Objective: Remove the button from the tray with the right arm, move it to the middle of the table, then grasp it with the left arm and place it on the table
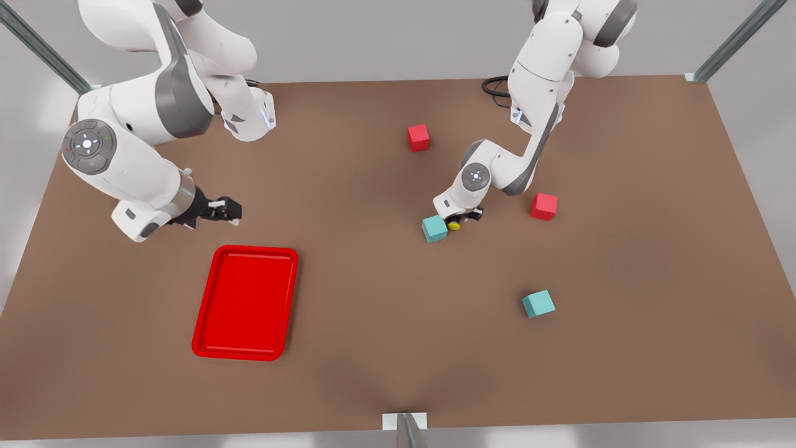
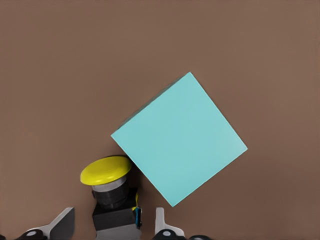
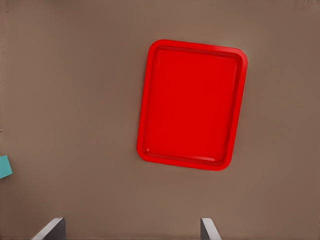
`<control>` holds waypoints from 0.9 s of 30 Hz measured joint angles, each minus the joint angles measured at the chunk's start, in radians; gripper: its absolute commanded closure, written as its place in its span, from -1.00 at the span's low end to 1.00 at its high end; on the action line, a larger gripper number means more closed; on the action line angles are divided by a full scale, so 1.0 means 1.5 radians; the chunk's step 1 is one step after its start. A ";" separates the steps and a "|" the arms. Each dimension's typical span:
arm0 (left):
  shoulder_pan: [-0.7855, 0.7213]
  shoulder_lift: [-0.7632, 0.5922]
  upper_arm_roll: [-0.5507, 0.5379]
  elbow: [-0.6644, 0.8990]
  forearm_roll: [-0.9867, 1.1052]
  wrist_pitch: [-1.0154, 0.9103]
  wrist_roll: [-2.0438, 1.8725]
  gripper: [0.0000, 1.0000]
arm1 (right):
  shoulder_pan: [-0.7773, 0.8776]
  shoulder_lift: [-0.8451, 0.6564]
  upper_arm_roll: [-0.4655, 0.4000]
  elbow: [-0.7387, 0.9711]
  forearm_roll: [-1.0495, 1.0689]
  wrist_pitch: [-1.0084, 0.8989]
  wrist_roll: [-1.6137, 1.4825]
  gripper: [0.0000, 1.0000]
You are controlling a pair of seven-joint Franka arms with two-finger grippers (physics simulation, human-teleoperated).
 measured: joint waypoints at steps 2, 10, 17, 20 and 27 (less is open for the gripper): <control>0.000 0.003 0.000 0.000 0.000 0.002 0.004 -0.64 | 0.006 0.000 0.001 -0.001 -0.001 0.000 -0.007 -1.00; 0.001 0.017 0.000 0.008 -0.002 0.004 0.017 -0.22 | 0.011 0.000 0.001 0.000 -0.004 -0.001 -0.028 -1.00; 0.001 0.029 0.001 0.017 -0.003 0.003 0.023 -0.01 | 0.017 0.000 0.000 -0.001 -0.006 -0.005 -0.039 -1.00; 0.010 0.029 0.001 0.024 -0.001 0.000 0.024 0.04 | 0.018 0.000 0.001 -0.001 -0.007 -0.006 -0.043 -1.00; 0.016 0.026 0.002 0.041 0.003 -0.015 0.021 0.10 | 0.035 0.001 0.002 -0.002 -0.008 -0.008 -0.049 -1.00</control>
